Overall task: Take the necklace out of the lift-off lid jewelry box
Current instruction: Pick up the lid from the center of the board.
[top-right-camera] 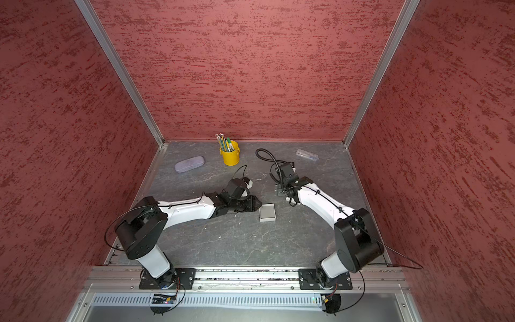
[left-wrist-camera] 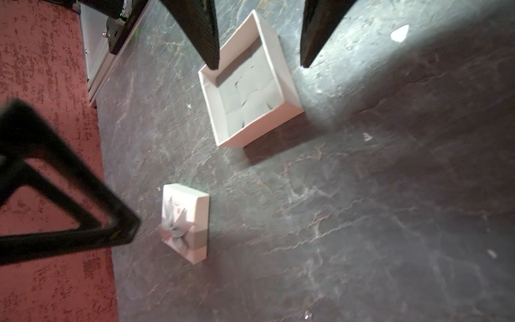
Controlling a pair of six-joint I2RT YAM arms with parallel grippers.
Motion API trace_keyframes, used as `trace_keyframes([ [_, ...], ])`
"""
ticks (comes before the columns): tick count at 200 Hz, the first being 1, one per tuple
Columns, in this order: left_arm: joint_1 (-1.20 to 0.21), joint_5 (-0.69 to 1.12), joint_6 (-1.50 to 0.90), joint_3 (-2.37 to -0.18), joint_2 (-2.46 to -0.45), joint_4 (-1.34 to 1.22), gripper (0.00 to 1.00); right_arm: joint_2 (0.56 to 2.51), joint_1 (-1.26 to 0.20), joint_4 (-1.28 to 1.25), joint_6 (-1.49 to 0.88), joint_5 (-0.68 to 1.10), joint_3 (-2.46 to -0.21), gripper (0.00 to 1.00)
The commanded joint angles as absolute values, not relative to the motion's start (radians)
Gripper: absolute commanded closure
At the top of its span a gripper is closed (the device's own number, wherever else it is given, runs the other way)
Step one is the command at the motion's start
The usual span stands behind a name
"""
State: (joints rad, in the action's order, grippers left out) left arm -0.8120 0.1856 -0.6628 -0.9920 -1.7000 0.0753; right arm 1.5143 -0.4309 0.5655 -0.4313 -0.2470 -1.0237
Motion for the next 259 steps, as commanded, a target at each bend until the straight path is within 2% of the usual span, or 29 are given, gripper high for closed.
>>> trace_keyframes([
  [1, -0.842, 0.106, -0.547, -1.072, -1.719, 0.173, 0.50, 1.513, -0.379, 0.528, -0.469, -0.175, -1.001, 0.09],
  [29, -0.868, 0.110, -0.505, -1.175, -1.780, 0.196, 0.50, 1.552, -0.314, 0.479, -0.466, -0.083, -0.977, 0.07],
  [83, -0.884, 0.158, -0.503, -1.288, -1.882, 0.177, 0.49, 1.620, -0.244, 0.432, -0.478, -0.014, -0.962, 0.06],
  [163, -0.872, 0.177, -0.502, -1.285, -1.902, 0.163, 0.49, 1.703, -0.233, 0.399, -0.483, -0.007, -0.981, 0.05],
  [196, -0.866, 0.181, -0.507, -1.266, -1.893, 0.154, 0.49, 1.738, -0.230, 0.399, -0.474, -0.021, -0.996, 0.08],
  [259, -0.854, 0.183, -0.517, -1.224, -1.864, 0.143, 0.49, 1.726, -0.228, 0.397, -0.445, 0.011, -0.991, 0.24],
])
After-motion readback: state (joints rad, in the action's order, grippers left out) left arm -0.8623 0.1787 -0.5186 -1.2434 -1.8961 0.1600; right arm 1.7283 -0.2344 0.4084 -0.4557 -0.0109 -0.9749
